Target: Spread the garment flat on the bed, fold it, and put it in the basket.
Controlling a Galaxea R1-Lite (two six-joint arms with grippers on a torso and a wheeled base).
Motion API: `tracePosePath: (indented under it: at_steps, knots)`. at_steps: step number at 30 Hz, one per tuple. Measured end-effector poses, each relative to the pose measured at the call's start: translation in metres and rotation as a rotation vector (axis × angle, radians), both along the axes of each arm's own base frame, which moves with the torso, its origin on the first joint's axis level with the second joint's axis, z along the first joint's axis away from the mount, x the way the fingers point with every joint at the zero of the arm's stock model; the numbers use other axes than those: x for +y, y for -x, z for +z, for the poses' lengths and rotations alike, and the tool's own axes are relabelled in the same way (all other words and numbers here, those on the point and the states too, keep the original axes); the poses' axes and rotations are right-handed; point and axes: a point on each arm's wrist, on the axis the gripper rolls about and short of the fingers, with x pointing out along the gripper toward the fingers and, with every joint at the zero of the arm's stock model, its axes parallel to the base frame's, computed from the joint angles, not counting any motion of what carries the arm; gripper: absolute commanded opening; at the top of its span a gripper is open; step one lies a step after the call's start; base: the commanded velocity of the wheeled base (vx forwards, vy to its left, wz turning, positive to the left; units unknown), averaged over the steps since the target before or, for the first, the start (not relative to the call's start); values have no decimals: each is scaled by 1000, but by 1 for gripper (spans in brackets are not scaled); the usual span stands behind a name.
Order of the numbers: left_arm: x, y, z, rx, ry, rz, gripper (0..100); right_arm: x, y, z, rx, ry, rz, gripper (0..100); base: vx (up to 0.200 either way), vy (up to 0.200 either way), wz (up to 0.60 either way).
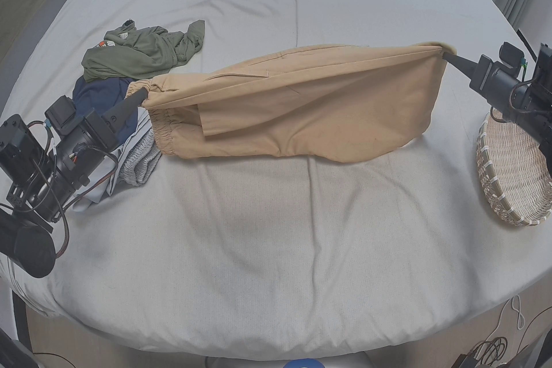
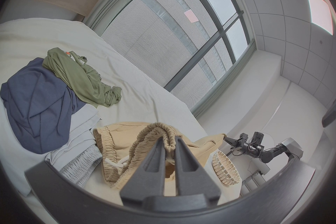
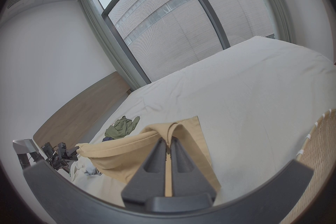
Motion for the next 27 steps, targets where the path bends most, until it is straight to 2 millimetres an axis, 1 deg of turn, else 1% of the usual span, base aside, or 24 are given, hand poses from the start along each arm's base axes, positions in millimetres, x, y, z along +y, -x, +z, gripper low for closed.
tracePosePath:
  at_steps: [3,5,11,18,22,26,27]
  knots:
    - [0,-3,-1,2,0,4,0,1,-7,-2,4,1,3,0,0,0,0]
    - [0,-6,-1,3,3,13,0,2,-16,-4,7,2,7,0,0,0,0]
    - [1,-13,-1,0,10,38,0,8,-40,0,-21,0,20,0,0,0,0]
    - [5,-21,-2,0,13,66,0,23,-68,3,-49,-6,46,0,0,0,0]
    - [10,-24,-5,7,12,83,0,34,-81,-2,-43,-7,67,0,0,0,0]
    - [13,-28,-9,18,11,95,0,39,-93,-6,-48,-8,75,0,0,0,0]
    - [14,-29,-10,22,9,96,0,40,-96,-7,-49,-8,76,100,0,0,0]
